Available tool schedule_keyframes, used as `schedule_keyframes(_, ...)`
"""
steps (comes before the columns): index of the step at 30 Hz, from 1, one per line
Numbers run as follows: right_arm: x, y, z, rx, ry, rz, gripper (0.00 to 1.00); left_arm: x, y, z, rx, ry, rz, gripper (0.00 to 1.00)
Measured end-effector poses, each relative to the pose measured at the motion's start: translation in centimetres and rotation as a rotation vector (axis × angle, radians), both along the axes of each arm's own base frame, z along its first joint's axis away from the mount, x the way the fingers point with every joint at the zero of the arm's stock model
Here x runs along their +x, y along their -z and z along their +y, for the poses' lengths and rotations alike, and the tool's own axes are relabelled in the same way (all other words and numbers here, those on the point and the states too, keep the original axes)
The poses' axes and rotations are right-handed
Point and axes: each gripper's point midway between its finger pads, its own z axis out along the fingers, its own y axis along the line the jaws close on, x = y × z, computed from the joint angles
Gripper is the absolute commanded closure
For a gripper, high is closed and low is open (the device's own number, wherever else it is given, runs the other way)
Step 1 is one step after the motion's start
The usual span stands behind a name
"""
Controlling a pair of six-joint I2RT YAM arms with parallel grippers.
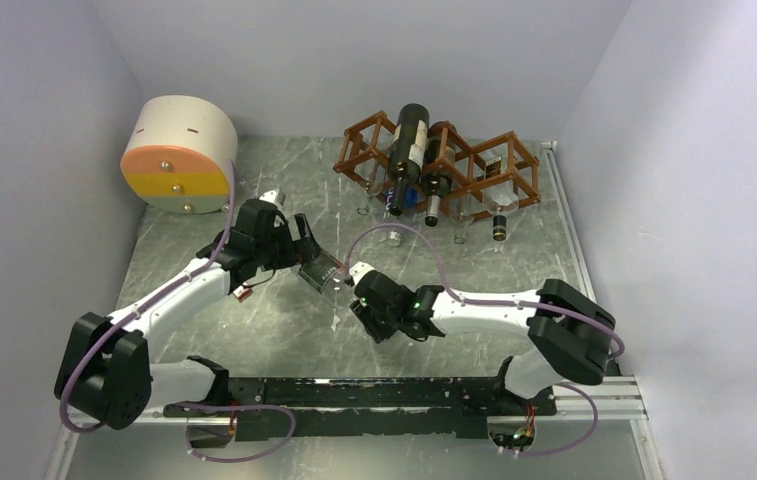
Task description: Put the wine bottle on the wine rack
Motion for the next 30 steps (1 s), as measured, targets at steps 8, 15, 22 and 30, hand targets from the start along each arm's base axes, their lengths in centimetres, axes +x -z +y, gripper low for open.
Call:
schedule_keyframes(8,-0.5,1.7,0.1,-0.071,-0.016,0.064,0.75,0.7,1.4,0.1,0.013,-0.005,0.025,0.05)
schedule_keyframes(15,-0.5,1.7,0.3,-0.079,-0.016,0.074,0.5,0.7,2.3,0.2,0.023,-0.005,0.053,0.05)
schedule_keyframes(22,0.3,1.7,2.2,-0.071,-0.023,0.077,0.5,0.7,2.6,0.0,0.02,0.001,0.063,0.05)
schedule_keyframes(30,2.0,1.7,4.3,-0.052,-0.018,0.043,0.54,0.7,2.6,0.0,0.02,0.001,0.064,0.05)
